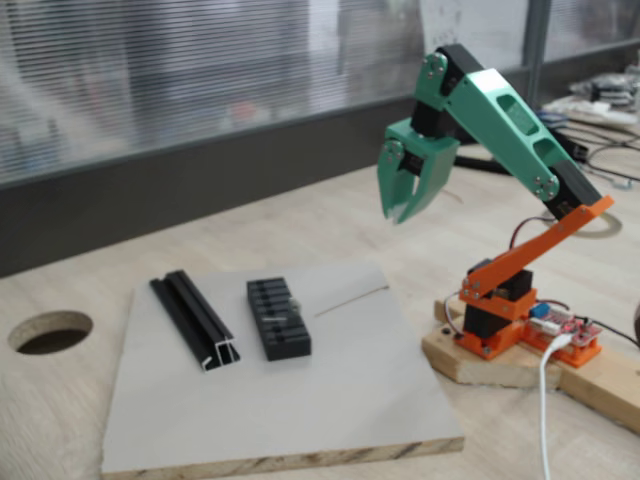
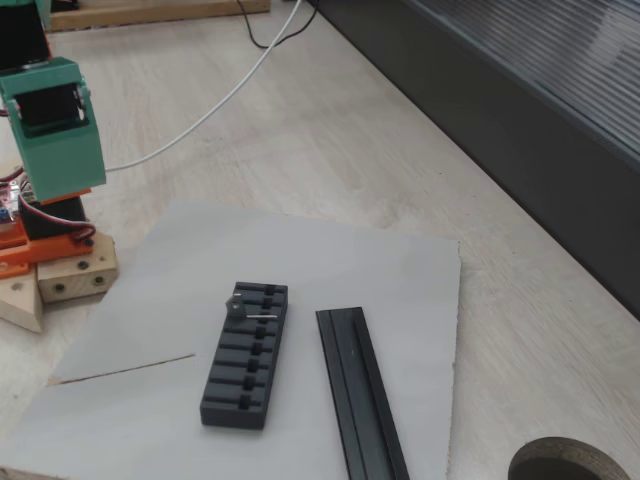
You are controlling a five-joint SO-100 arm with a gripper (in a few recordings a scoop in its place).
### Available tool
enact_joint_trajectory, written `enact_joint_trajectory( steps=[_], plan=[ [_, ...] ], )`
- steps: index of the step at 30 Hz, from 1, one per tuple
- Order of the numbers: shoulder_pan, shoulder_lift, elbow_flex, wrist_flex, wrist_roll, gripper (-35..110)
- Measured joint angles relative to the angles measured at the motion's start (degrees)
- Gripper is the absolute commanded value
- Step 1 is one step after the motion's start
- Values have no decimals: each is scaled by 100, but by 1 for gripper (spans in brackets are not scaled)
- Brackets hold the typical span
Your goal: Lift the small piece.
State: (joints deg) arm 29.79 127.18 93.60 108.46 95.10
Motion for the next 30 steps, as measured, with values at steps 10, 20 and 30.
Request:
enact_joint_trajectory(
  steps=[10,20,30],
  plan=[
    [0,0,0,0,0,6],
    [0,0,0,0,0,6],
    [-35,-1397,-44,-88,0,6]
  ],
)
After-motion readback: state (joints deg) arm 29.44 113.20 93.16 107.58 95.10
